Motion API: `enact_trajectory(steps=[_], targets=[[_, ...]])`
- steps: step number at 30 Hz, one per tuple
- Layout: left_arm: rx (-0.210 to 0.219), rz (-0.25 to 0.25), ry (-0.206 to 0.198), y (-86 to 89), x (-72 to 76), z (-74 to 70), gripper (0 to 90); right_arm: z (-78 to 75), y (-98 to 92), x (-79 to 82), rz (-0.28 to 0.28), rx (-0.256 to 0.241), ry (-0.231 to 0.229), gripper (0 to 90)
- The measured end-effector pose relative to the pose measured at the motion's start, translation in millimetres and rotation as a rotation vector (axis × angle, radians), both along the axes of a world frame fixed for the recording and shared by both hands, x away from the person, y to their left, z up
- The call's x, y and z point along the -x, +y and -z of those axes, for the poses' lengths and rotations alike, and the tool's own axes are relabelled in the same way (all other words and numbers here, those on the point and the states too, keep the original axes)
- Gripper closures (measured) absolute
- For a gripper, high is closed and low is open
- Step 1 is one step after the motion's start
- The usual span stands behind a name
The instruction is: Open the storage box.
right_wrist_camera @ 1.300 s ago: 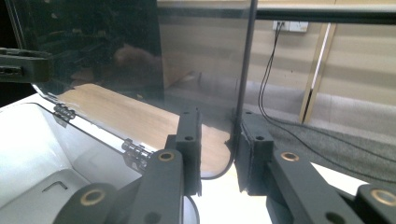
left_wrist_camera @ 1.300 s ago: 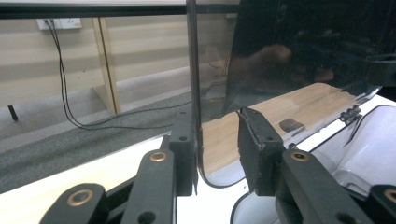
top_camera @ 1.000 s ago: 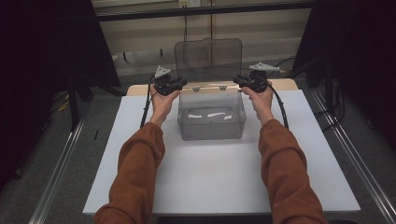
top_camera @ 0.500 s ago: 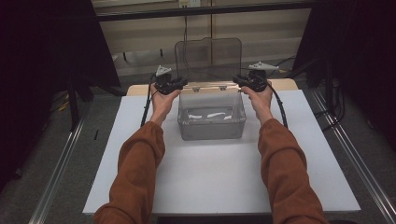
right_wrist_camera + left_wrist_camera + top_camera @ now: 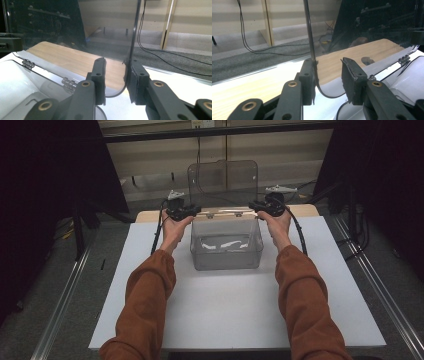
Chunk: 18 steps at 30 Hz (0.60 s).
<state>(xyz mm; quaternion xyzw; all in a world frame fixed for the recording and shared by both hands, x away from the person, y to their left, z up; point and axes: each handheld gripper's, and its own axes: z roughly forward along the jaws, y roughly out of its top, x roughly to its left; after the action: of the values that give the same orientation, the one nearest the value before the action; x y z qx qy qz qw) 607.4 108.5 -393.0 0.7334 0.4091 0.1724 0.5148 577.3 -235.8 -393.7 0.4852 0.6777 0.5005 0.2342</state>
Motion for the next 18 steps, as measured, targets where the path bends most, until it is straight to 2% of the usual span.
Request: enact_trajectory(steps=[5,8,18], targets=[[-0.010,-0.005,0.004,-2.7,-0.8,-0.2,62.0,-0.7,0.2,-1.5,0.002,0.001,0.016,68.3],[-0.029,-0.004,0.005,-5.4,-1.3,1.0,57.3,-0.3,1.3,-2.0,0.009,0.000,0.021,66.4],[-0.020,-0.007,0.040,-6.7,-4.6,2.4,53.3,2.2,1.2,-4.5,0.028,-0.037,0.060,65.3]])
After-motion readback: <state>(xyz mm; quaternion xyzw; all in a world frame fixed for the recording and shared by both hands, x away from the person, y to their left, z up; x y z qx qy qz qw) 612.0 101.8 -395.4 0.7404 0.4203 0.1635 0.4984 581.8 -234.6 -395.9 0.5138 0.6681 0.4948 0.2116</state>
